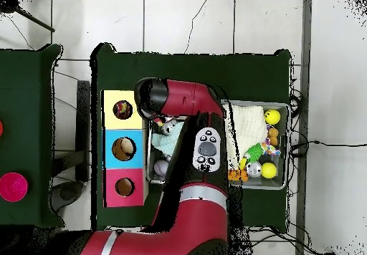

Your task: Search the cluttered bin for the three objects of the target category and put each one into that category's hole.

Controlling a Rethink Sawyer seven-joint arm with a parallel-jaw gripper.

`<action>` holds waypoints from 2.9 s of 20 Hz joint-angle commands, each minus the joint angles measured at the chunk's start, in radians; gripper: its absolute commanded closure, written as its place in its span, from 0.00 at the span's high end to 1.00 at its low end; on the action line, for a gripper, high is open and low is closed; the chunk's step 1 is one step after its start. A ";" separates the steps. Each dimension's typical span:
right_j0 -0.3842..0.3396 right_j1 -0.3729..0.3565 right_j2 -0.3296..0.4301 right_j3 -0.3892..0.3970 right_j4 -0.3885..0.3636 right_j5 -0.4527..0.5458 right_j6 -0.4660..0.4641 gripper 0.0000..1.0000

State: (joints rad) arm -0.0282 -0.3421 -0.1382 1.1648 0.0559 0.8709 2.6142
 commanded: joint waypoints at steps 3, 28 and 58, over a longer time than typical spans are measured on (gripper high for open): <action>0.033 -0.033 0.052 -0.005 -0.029 0.136 -0.020 0.00; 0.180 -0.113 -0.025 -0.103 0.032 0.351 0.253 0.00; 0.100 0.006 0.010 0.004 0.022 -0.031 0.052 0.00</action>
State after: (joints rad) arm 0.1376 -0.3840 -0.1796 1.0273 0.0894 0.9386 2.6142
